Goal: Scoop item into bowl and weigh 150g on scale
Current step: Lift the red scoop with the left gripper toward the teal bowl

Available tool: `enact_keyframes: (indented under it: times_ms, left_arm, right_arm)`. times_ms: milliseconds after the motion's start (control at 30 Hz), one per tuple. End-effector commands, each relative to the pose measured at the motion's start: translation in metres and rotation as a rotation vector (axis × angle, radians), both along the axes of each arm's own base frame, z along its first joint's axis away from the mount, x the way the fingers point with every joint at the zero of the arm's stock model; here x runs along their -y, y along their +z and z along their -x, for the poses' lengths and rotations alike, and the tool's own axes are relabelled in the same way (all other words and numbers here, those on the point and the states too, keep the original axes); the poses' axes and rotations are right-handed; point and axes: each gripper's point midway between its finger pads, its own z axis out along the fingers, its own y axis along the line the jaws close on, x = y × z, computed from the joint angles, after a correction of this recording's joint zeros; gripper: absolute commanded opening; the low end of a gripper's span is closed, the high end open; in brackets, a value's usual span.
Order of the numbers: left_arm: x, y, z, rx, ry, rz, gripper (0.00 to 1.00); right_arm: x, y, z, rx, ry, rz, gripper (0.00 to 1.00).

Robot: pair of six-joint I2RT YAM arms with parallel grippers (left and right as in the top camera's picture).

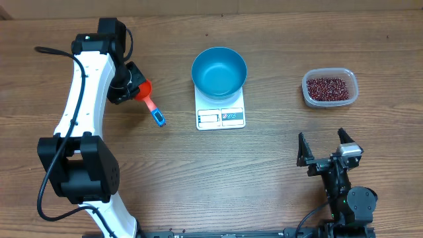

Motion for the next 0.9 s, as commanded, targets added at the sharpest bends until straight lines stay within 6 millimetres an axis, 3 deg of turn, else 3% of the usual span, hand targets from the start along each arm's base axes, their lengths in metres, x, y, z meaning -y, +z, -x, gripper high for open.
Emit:
enact_keyframes:
  times_ms: [0,133,333,867]
  left_arm:
    - [-0.005,0.016,0.001,0.031,0.089,-0.015,0.04]
    - [-0.015,0.033,0.016,0.039,0.236,-0.107,0.05]
    - [0.004,0.062,0.015,0.148,0.194,-0.128,0.04]
    - [0.02,0.061,0.015,0.146,0.168,-0.088,0.04]
  right_arm:
    - [0.0,-0.002,0.0,0.004,-0.002,-0.006,1.0]
    - [0.0,-0.002,0.0,0.004,-0.001,-0.006,1.0]
    - [0.0,-0.002,0.0,0.004,-0.001,-0.006,1.0]
    - [0.0,-0.002,0.0,0.004,-0.002,-0.006,1.0]
